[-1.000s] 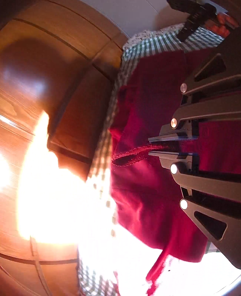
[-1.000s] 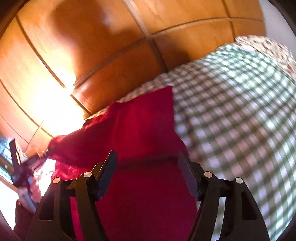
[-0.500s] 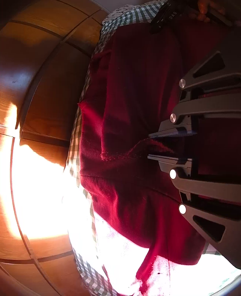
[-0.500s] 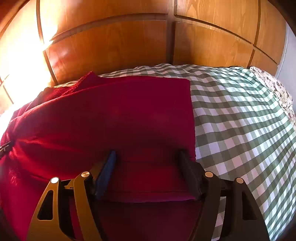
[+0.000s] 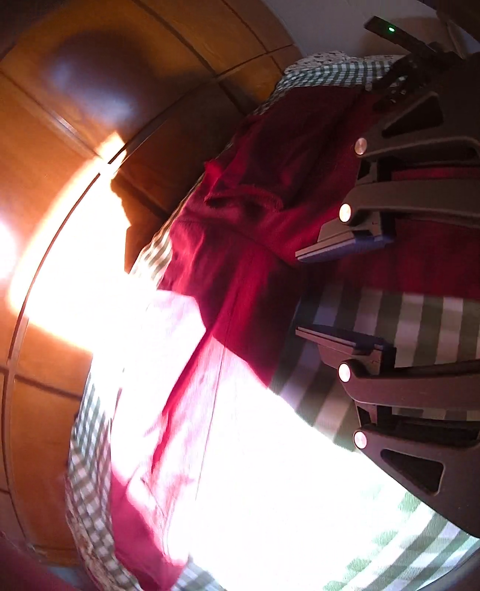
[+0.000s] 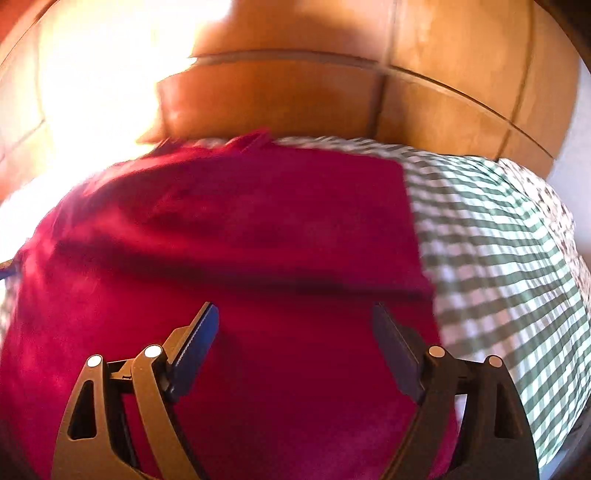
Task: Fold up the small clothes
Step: 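Grasp the other sleeve with the left tool and fold it over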
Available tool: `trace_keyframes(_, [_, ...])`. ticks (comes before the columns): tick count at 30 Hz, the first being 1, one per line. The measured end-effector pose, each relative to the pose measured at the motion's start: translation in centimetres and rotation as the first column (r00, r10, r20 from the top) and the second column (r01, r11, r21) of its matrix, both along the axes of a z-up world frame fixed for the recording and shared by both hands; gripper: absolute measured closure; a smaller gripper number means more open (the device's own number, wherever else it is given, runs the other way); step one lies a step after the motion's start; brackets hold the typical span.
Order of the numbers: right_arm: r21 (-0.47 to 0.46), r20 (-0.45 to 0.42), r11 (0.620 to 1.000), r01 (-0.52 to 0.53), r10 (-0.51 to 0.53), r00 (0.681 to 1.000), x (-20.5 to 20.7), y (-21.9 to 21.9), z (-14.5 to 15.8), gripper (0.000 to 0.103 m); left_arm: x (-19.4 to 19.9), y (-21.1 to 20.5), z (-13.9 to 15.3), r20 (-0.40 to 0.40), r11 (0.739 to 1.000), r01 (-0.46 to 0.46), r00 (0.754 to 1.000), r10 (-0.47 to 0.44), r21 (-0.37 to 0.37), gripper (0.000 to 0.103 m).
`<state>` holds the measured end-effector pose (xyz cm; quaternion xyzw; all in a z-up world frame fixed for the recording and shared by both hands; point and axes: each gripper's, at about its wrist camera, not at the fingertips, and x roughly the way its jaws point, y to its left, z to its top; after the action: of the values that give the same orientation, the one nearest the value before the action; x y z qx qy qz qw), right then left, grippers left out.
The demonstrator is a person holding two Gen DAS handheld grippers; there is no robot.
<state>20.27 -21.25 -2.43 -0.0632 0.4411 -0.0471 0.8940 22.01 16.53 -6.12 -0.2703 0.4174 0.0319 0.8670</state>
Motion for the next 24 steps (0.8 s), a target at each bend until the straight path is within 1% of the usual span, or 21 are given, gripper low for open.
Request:
trace_keyframes(1, [-0.013, 0.0, 1.0, -0.005, 0.005, 1.0, -0.4, 0.4, -0.4, 0.018, -0.9, 1.8, 0.0, 0.0, 0.999, -0.037, 0.999, 0.037, -0.006, 0.066])
trace_keyframes(3, [-0.003, 0.003, 1.0, 0.027, -0.027, 1.0, -0.9, 0.2, -0.8, 0.01, -1.9, 5.1, -0.1, -0.008, 0.993, -0.114, 0.993, 0.114, -0.016, 0.066])
trace_keyframes(4, [0.026, -0.012, 0.998, 0.052, -0.051, 0.999, -0.9, -0.2, -1.1, 0.003, -2.4, 7.3, -0.3, -0.011, 0.987, -0.155, 0.988, 0.155, -0.038, 0.066])
trace_keyframes(5, [0.097, -0.034, 0.992, 0.077, -0.074, 0.997, -0.8, -1.1, -1.4, 0.003, -3.0, 9.0, -0.5, -0.015, 0.98, -0.191, 0.982, 0.191, -0.061, 0.066])
trace_keyframes(7, [0.158, -0.046, 0.983, 0.088, -0.082, 0.996, -0.8, -2.0, -1.6, 0.003, -4.0, 12.7, -0.8, -0.016, 0.956, -0.278, 0.961, 0.278, -0.097, 0.065])
trace_keyframes(9, [0.151, -0.041, 0.985, 0.088, -0.082, 0.996, -0.9, -1.9, -1.7, 0.003, -4.4, 15.6, -0.8, -0.018, 0.931, -0.347, 0.938, 0.347, -0.116, 0.065])
trace_keyframes(13, [0.123, -0.035, 0.989, 0.086, -0.083, 0.996, -1.0, -1.3, -1.7, 0.003, -5.1, 21.5, -1.4, -0.061, 0.866, -0.478, 0.878, 0.475, -0.146, 0.065])
trace_keyframes(15, [0.118, -0.029, 0.989, 0.086, -0.083, 0.996, -1.2, -1.1, -1.6, 0.003, -5.4, 23.9, -1.8, -0.081, 0.834, -0.527, 0.85, 0.521, -0.165, 0.065])
trace_keyframes(17, [0.116, -0.023, 0.99, 0.085, -0.083, 0.996, -1.3, -1.0, -1.7, 0.003, -4.9, 25.7, -2.1, -0.095, 0.81, -0.56, 0.828, 0.552, -0.175, 0.065])
trace_keyframes(18, [0.114, -0.022, 0.99, 0.084, -0.082, 0.996, -1.4, -0.9, -1.6, 0.003, -5.2, 26.5, -2.4, -0.099, 0.798, -0.575, 0.818, 0.567, -0.181, 0.065])
trace_keyframes(19, [0.114, -0.021, 0.99, 0.084, -0.082, 0.996, -1.4, -1.0, -1.6, 0.003, -4.5, 26.7, -2.5, -0.101, 0.79, -0.585, 0.811, 0.577, -0.184, 0.065])
trace_keyframes(21, [0.114, -0.018, 0.99, 0.083, -0.082, 0.996, -1.4, -1.1, -1.7, 0.003, -3.9, 27.9, -2.7, -0.104, 0.788, -0.59, 0.807, 0.581, -0.173, 0.065])
trace_keyframes(22, [0.114, -0.018, 0.99, 0.084, -0.082, 0.996, -1.4, -1.1, -1.7, 0.003, -3.1, 28.2, -2.8, -0.106, 0.791, -0.588, 0.809, 0.579, -0.168, 0.071])
trace_keyframes(23, [0.113, -0.018, 0.99, 0.085, -0.083, 0.996, -1.3, -1.1, -1.7, 0.003, -3.1, 28.4, -2.7, -0.111, 0.795, -0.589, 0.808, 0.578, -0.145, 0.079])
trace_keyframes(24, [0.113, -0.018, 0.99, 0.083, -0.082, 0.996, -1.4, -1.2, -1.7, 0.003, -2.5, 28.4, -2.7, -0.116, 0.806, -0.58, 0.814, 0.569, -0.117, 0.095])
